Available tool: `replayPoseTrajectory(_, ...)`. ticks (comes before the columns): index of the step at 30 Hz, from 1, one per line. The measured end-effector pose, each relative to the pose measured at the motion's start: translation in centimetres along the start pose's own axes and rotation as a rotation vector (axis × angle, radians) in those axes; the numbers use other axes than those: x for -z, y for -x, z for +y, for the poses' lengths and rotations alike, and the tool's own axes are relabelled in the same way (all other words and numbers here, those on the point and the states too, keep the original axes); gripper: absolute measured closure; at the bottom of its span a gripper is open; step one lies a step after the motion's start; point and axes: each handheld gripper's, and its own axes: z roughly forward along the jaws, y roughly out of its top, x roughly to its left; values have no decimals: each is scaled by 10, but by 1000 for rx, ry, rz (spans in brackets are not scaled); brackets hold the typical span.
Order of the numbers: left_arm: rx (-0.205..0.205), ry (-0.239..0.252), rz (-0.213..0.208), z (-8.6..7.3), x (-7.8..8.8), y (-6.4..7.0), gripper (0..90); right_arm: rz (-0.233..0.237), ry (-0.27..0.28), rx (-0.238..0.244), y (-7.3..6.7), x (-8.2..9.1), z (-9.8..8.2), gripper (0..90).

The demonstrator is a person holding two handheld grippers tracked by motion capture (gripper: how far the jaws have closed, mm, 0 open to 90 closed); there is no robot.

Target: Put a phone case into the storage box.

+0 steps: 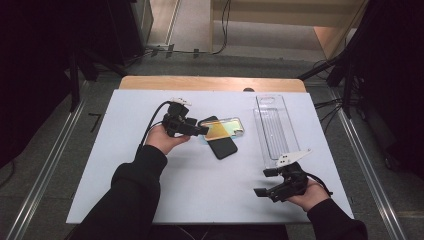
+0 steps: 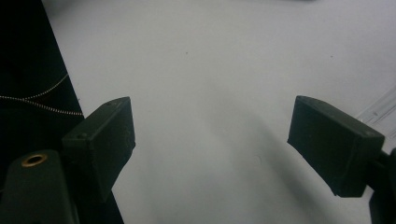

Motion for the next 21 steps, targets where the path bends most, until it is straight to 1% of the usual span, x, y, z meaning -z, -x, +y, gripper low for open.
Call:
replayPoseTrajectory(1, 0, 0, 0, 0, 0, 0, 347, 0, 0, 0, 0, 0, 0, 129)
replayPoseTrajectory(3, -25, -10, 6, 3, -5, 1, 357, -1, -1, 2, 0, 0, 0, 129)
replayPoseTrajectory(4, -37, -14, 13, 4, -8, 2, 411, 2, -4, 3, 0, 0, 0, 129)
replayPoseTrajectory(5, -39, -22, 16, 4, -10, 2, 411, 2, -4, 3, 0, 0, 0, 129)
replayPoseTrajectory(6, -43, -28, 18, 4, -12, 2, 501, -1, -8, 2, 0, 0, 0, 129)
replayPoseTrajectory(7, -35, -37, 21, 4, -14, 3, 501, -1, -8, 2, 0, 0, 0, 129)
replayPoseTrajectory(8, -31, -56, 22, 3, -18, 2, 683, -1, -9, 5, 0, 0, -1, 129)
replayPoseTrajectory(10, -28, -60, 20, 2, -21, 3, 859, -1, -8, 5, 0, 0, -1, 129)
replayPoseTrajectory(11, -21, -63, 22, 3, -23, 3, 859, -1, -8, 5, 0, 0, -1, 129)
replayPoseTrajectory(12, -10, -63, 23, 3, -25, 3, 900, 0, -8, 5, 0, 0, -1, 129)
replayPoseTrajectory(13, -7, -67, 19, 3, -29, 3, 900, -1, -8, 4, 0, 0, -1, 129)
replayPoseTrajectory(14, -15, -71, 20, 3, -31, 3, 900, 0, -8, 6, 0, -1, 0, 129)
replayPoseTrajectory(17, -35, -79, 44, 0, -39, 1, 900, 1, -6, 8, 0, -1, 0, 129)
replayPoseTrajectory(19, -32, -82, 57, -2, -43, -5, 900, 2, -9, 7, 0, -1, 0, 129)
replayPoseTrajectory(21, -28, -83, 55, -3, -44, -5, 900, 2, -12, 9, 0, -1, -1, 129)
